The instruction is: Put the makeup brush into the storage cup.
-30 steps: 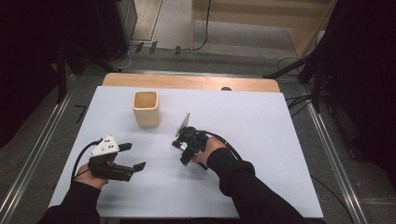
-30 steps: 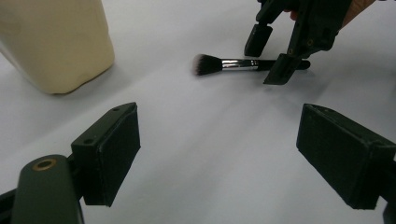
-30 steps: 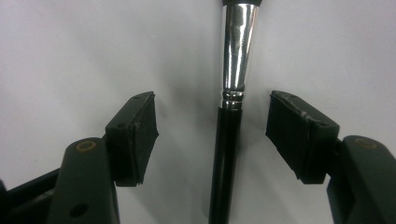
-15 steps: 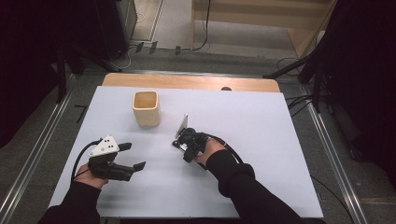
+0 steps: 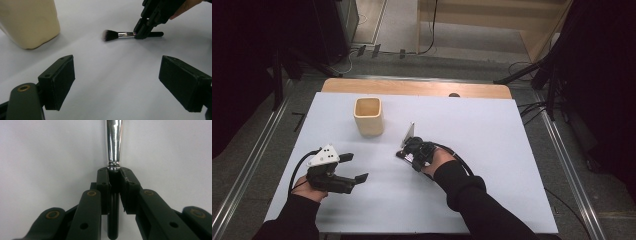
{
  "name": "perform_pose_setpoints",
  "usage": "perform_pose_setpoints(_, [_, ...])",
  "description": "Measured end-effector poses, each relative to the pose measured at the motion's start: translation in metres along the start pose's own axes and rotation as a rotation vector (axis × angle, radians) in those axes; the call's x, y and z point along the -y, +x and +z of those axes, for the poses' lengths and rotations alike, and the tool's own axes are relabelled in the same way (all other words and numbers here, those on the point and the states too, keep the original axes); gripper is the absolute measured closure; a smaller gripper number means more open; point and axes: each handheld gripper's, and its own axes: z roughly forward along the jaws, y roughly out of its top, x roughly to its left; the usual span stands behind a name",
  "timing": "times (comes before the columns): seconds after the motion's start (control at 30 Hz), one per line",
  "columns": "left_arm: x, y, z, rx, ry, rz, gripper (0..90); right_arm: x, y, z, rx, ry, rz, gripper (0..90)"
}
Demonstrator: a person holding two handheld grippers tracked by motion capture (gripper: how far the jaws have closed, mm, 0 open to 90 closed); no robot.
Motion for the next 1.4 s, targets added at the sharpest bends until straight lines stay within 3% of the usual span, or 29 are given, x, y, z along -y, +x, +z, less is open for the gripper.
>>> perform_pose_setpoints(0.27, [0.000, 0.001, -0.001, 0.004, -0.005, -0.011, 14.0, -0.001, -0.002, 0.000, -0.013, 0.007, 0.006, 80.6])
perform_pose_setpoints(0.67, [-0.001, 0.001, 0.001, 0.013, 0.007, -0.031, 13.8, -0.002, -0.010, -0.004, -0.072, 0.039, 0.032, 80.7])
perform_pose_setpoints(0.93, [-0.002, -0.001, 0.003, 0.031, 0.006, -0.033, 13.8, 0.001, -0.014, -0.013, -0.091, 0.025, 0.030, 80.7])
perform_pose_setpoints(1.4, [-0.004, 0.001, 0.002, 0.075, -0.017, -0.076, 14.0, 0.007, -0.023, -0.031, -0.141, -0.027, 0.038, 80.8])
